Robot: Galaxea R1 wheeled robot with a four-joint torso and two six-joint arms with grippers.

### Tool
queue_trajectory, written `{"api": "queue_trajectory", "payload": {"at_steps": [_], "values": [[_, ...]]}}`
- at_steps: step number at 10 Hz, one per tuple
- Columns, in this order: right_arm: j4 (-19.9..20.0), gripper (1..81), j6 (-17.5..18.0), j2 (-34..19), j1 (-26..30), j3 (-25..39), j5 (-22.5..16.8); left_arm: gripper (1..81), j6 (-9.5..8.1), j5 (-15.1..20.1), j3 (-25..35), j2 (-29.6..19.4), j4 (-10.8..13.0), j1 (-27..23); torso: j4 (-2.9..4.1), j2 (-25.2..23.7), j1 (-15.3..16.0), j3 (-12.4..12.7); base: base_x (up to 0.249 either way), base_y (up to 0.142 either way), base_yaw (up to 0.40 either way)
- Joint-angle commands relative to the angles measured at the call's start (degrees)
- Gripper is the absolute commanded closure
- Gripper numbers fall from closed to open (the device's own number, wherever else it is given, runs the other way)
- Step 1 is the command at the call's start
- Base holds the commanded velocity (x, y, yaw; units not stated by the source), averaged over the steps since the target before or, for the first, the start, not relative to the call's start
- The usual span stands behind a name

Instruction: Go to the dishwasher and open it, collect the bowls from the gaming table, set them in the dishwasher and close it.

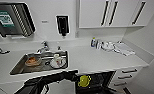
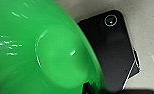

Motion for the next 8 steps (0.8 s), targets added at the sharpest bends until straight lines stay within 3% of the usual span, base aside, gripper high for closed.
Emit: {"api": "queue_trajectory", "payload": {"at_steps": [1,3,4,5,8], "values": [[0.1,81.1,-0.2,-1.3,2.9,0.6,-3.6,81.1,0.34,1.6,0.7,1.5,0.5,-9.0,0.0,0.0,0.0,0.0,0.0,0.0,0.0],[0.2,81.1,-0.2,-1.2,2.9,0.3,-3.7,81.1,0.34,1.6,0.7,1.9,0.8,-9.0,0.0,0.0,0.0,0.0,0.0,0.0,0.0],[0.1,81.1,-0.2,-1.3,2.9,0.4,-3.6,1.0,0.34,1.6,0.7,2.3,1.8,-9.1,0.0,0.0,0.0,0.0,0.0,0.0,0.0],[0.1,81.1,-0.2,-1.4,2.8,0.3,-3.8,1.0,0.34,2.2,0.6,3.5,3.2,-9.1,0.0,0.0,0.0,0.0,0.0,0.0,0.0],[0.1,81.1,-0.2,-1.0,2.8,0.0,-3.8,1.0,0.43,2.3,0.9,3.4,3.2,-9.0,0.0,0.0,0.0,0.0,0.0,0.0,0.0]]}}
